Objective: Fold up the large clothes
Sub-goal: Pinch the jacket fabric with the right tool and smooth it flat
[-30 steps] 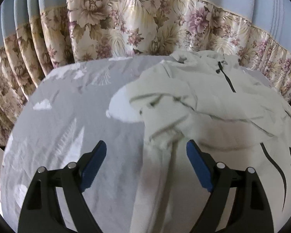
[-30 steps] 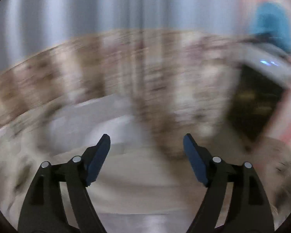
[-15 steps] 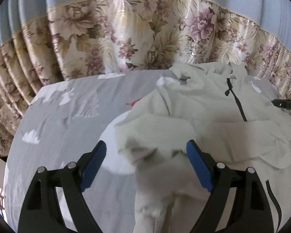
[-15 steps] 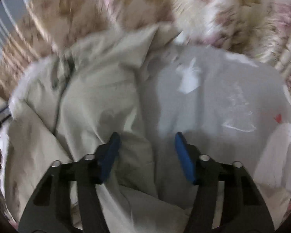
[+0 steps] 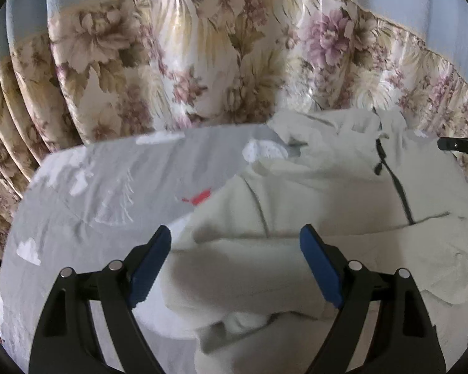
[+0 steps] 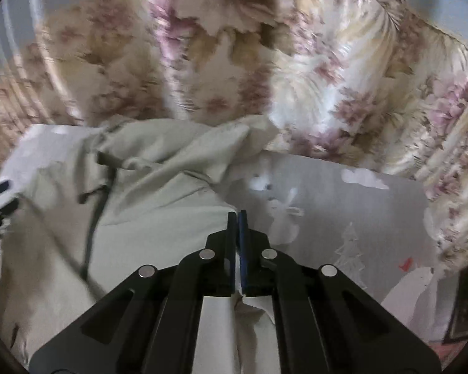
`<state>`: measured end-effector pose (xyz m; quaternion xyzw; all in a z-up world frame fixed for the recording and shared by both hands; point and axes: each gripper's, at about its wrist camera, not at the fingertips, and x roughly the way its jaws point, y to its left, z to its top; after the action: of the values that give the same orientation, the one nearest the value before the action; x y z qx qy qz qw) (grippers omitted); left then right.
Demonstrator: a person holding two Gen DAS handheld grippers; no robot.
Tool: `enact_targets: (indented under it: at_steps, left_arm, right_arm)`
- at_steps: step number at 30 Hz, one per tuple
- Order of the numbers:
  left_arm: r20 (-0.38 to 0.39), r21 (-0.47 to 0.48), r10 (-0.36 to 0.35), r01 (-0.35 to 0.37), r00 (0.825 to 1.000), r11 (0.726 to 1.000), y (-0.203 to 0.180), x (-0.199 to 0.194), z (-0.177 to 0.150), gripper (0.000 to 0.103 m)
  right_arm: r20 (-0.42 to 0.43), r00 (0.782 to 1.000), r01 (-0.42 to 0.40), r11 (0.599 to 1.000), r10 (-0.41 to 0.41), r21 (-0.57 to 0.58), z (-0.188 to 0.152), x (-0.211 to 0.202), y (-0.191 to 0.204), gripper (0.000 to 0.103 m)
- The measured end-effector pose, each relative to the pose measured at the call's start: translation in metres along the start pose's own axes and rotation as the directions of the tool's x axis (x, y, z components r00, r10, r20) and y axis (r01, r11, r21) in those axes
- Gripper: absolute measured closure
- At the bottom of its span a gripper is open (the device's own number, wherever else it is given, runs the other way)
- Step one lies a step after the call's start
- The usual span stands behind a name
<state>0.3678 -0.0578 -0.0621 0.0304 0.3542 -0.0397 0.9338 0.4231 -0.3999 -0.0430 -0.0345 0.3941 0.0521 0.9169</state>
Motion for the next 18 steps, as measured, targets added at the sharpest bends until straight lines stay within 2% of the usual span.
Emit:
enact_targets:
  at_steps: [3, 5, 6, 7, 8, 9, 10, 12, 14, 16, 18]
  left_arm:
    - [-0.011, -0.006, 0.018, -0.018, 1.000, 1.000, 0.000, 0.013, 0.006, 0.018]
    - [-0.053, 0.010, 0.051, -0.051, 0.997, 0.999, 0.000, 0.032, 0.005, 0.018]
    - [-0.081, 0.005, 0.052, -0.052, 0.995, 0.999, 0.002, 0.041, 0.003, 0.016]
    - [-0.099, -0.010, 0.037, -0.038, 0.994, 0.999, 0.005, 0.047, 0.000, 0.016]
    - [-0.104, -0.035, 0.021, -0.024, 0.994, 0.999, 0.010, 0.049, -0.001, 0.013]
    - [-0.104, -0.044, 0.023, -0.027, 0.994, 0.999, 0.013, 0.049, -0.002, 0.011]
    - [-0.101, -0.039, 0.029, -0.033, 0.994, 0.999, 0.014, 0.048, -0.002, 0.011]
    - [-0.079, -0.016, 0.046, -0.048, 0.996, 0.999, 0.014, 0.036, -0.003, 0.011]
    - [-0.038, -0.014, 0.002, -0.003, 0.999, 1.000, 0.017, 0.013, -0.008, 0.012]
    - [-0.007, 0.005, 0.005, -0.005, 1.000, 1.000, 0.020, -0.007, -0.015, 0.012]
    - [-0.008, -0.001, 0.003, -0.003, 1.000, 1.000, 0.029, -0.023, -0.030, 0.012]
  right_arm:
    - [-0.027, 0.992, 0.120, 0.993, -0.120, -0.016, -0.009, 0.026, 0.001, 0.101]
    - [-0.013, 0.991, 0.135, 0.991, -0.135, 0.013, -0.020, 0.031, -0.001, 0.100]
    - [-0.001, 0.990, 0.139, 0.989, -0.139, 0.040, -0.023, 0.028, -0.003, 0.094]
    - [0.011, 0.989, 0.144, 0.986, -0.145, 0.082, -0.025, 0.022, -0.005, 0.078]
    - [0.025, 0.989, 0.146, 0.984, -0.149, 0.102, -0.027, 0.014, -0.005, 0.067]
    - [0.077, 0.988, 0.127, 0.985, -0.137, 0.118, -0.029, -0.004, -0.001, 0.047]
    - [0.118, 0.986, 0.103, 0.987, -0.117, 0.123, -0.035, -0.024, 0.003, 0.038]
    - [0.136, 0.990, 0.032, 0.993, -0.048, 0.114, -0.051, -0.058, 0.017, 0.035]
    - [0.095, 0.995, -0.036, 0.994, 0.027, 0.099, -0.077, -0.080, 0.032, 0.034]
    - [0.057, 0.997, -0.050, 0.995, 0.045, 0.084, -0.101, -0.087, 0.044, 0.033]
    - [0.016, 0.995, -0.096, 0.992, 0.095, 0.081, -0.123, -0.085, 0.054, 0.033]
